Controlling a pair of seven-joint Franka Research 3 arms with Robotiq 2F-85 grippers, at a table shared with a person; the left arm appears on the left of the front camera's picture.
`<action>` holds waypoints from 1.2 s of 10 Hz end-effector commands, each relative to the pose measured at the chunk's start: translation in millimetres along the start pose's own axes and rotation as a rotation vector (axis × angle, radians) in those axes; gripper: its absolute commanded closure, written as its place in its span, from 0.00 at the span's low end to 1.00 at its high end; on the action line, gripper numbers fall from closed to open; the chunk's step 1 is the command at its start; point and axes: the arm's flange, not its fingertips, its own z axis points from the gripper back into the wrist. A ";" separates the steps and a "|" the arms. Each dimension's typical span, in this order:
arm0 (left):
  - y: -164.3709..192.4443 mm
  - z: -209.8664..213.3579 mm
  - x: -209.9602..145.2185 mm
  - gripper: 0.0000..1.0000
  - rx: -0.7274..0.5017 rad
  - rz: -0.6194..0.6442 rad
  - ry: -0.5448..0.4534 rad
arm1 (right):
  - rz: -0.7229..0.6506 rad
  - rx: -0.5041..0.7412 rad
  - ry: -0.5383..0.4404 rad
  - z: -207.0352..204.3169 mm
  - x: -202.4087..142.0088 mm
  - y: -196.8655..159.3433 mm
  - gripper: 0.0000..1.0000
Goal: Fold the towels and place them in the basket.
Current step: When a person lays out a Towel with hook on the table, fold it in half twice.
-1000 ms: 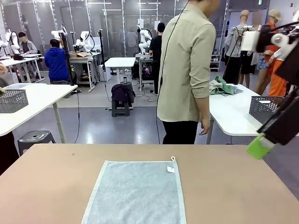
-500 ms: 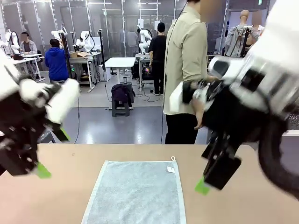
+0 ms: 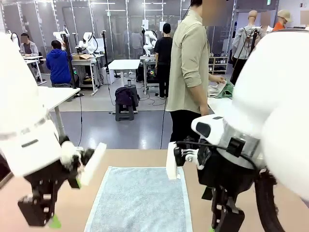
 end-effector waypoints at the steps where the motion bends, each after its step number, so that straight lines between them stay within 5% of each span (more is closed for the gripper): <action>1: -6.9 -28.2 4.5 0.00 0.028 0.008 0.033 | 0.089 -0.008 0.006 -48.5 -10.7 1.2 0.00; 5: -3.0 -48.5 6.7 0.00 0.068 0.006 0.053 | 0.069 -0.007 0.046 -78.8 -2.7 -5.7 0.00; 6: 4.7 -30.2 16.3 0.00 0.010 -0.013 0.053 | 0.070 -0.004 0.037 -40.5 24.7 -15.2 0.00; 12: 10.6 -40.9 15.9 0.00 -0.009 0.006 0.031 | 0.057 -0.021 0.037 -51.8 26.2 -25.9 0.00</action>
